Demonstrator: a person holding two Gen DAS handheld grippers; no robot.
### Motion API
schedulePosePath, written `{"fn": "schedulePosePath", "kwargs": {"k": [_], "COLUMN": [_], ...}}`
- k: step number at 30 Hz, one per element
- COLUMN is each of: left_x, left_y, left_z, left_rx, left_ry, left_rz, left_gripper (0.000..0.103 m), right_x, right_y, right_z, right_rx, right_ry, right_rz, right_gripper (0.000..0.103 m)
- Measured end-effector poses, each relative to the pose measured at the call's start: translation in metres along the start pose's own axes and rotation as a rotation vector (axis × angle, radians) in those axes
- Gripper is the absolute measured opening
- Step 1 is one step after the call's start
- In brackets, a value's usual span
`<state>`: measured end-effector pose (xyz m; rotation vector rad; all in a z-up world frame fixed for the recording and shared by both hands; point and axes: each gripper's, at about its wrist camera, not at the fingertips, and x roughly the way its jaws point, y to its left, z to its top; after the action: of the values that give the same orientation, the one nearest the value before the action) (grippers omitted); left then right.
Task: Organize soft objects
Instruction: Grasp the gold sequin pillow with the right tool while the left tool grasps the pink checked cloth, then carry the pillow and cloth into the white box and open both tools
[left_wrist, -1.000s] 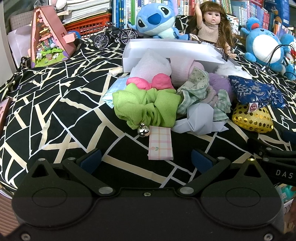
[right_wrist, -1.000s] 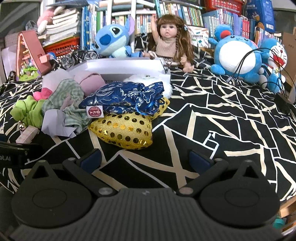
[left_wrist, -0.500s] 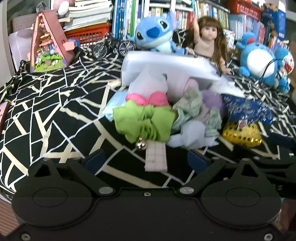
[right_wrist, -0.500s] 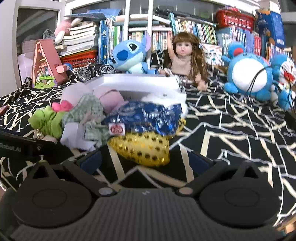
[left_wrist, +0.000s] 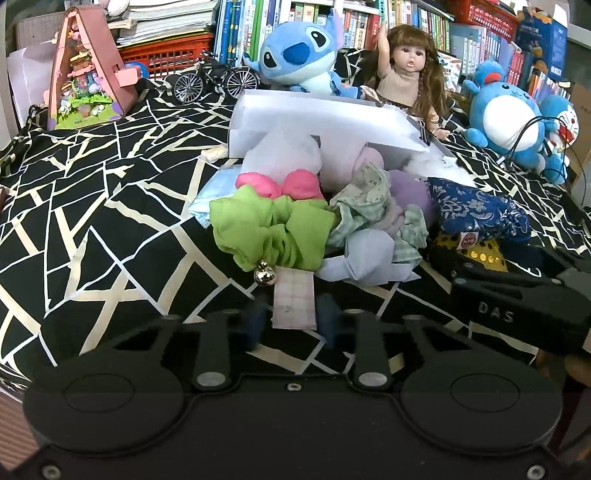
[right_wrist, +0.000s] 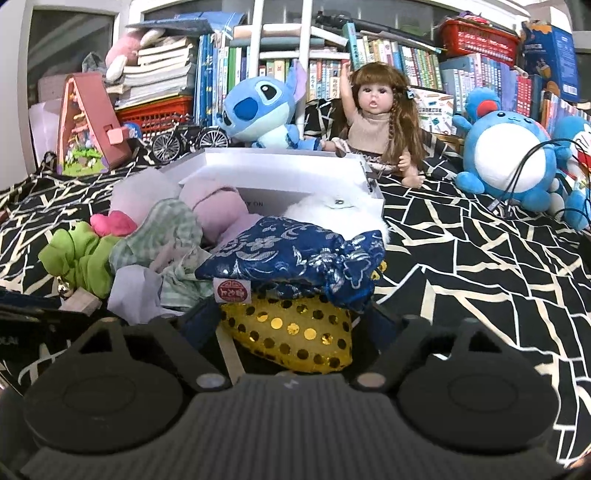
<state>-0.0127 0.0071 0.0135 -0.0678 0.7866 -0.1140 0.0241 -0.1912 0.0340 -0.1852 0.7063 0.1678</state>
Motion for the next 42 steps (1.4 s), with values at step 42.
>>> {"fn": "schedulePosePath", "kwargs": {"k": [42], "left_x": [-0.023], "left_y": [0.001], "left_z": [0.04], "left_rx": [-0.005], "left_ry": [-0.124], "left_rz": [-0.094], "left_gripper": [0.024], "right_x": [-0.036], "right_y": [-0.093], "right_z": [0.01], "right_rx": [0.078], "right_ry": [0.031], "right_rz": [-0.24], "right_gripper": [0.059]}}
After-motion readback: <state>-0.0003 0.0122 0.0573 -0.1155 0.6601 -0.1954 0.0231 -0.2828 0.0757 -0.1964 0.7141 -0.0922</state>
